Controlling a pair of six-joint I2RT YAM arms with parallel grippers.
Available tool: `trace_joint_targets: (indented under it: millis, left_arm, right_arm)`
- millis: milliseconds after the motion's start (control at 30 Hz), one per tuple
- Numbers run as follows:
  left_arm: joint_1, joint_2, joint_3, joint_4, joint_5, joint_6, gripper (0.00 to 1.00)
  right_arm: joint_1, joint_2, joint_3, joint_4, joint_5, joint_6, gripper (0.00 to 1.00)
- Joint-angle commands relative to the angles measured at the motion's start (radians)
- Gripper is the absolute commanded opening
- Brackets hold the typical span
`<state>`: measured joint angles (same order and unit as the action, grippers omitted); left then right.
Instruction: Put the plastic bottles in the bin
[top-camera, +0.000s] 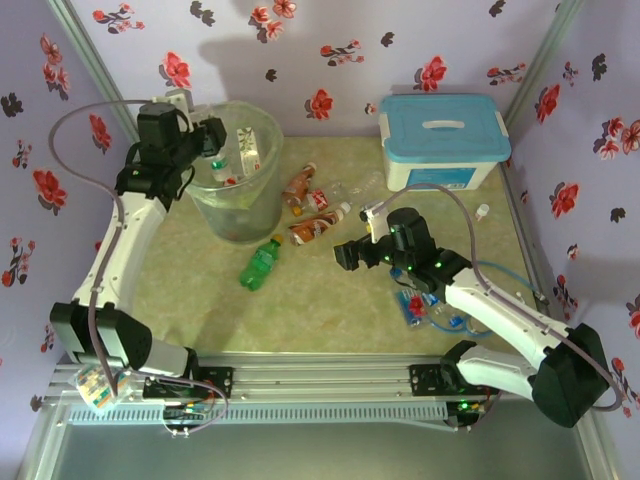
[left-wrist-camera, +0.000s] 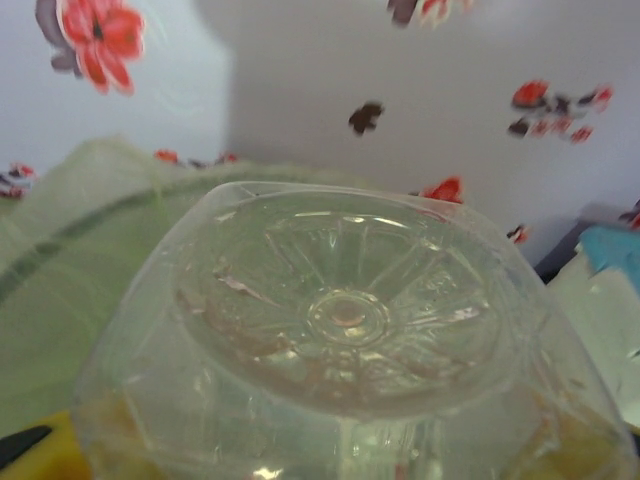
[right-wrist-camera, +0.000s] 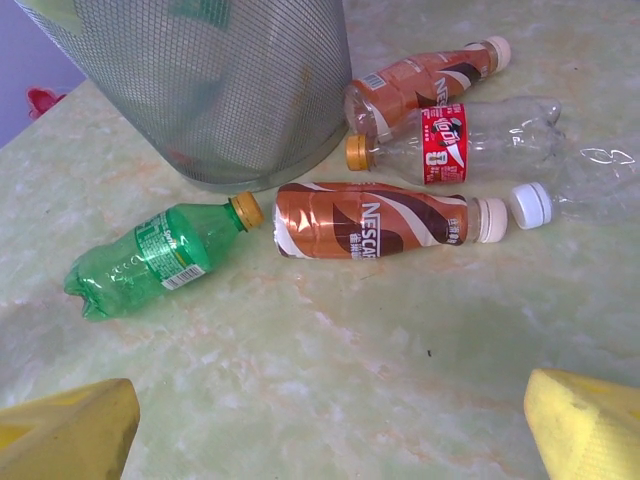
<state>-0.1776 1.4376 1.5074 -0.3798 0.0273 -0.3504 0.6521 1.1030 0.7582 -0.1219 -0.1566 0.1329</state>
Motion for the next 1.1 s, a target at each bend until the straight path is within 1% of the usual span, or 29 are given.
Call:
trace_joint_targets:
  millis: [0,67,167,333,400,533,633,733,800,900,1067]
  left_arm:
    - [-0.003,0.026,-0.015,-0.06,0.049,0.054,0.33]
    - [-0.006,0.044,-0.035,-0.068,0.07,0.055,0.33]
    - [-0.016,0.057,-0.088,-0.035,0.115,0.033,0.33]
    - [-0.061,0.087,-0.153,0.006,0.157,0.005,0.33]
    - [-0.077,0.099,-0.165,0.007,0.155,0.007,0.33]
    - [-0.101,0.103,-0.209,0.013,0.113,0.004,0.33]
    - [-0.104,0.103,-0.249,0.034,0.114,-0.021,0.32]
    - [-0.111,0.115,-0.265,0.034,0.114,-0.018,0.32]
    - [-0.111,0.125,-0.262,0.025,0.115,-0.016,0.37]
    - [-0.112,0.128,-0.247,0.015,0.114,0.0,0.53]
    - [-0.11,0.12,-0.169,-0.035,0.108,0.044,0.68]
  right_arm:
    - [-0.008,0.013,-0.002,-0.015,0.025,-0.024,0.99]
    - [-0.009,0.019,0.0,-0.015,0.026,-0.024,0.99]
    - [-0.009,0.033,0.004,-0.015,0.024,-0.019,0.99]
    - [-0.009,0.054,0.013,-0.019,0.028,-0.02,0.99]
    - [-0.009,0.057,0.018,-0.028,0.037,-0.025,0.99]
    - [-0.008,0.053,0.021,-0.039,0.052,-0.037,0.99]
    - [-0.009,0.055,0.024,-0.042,0.057,-0.043,0.99]
    - [-0.009,0.062,0.028,-0.04,0.058,-0.047,0.99]
    - [-0.008,0.069,0.035,-0.044,0.057,-0.049,0.99]
    - [-0.009,0.071,0.042,-0.048,0.055,-0.048,0.99]
    - [-0.01,0.067,0.042,-0.053,0.058,-0.046,0.99]
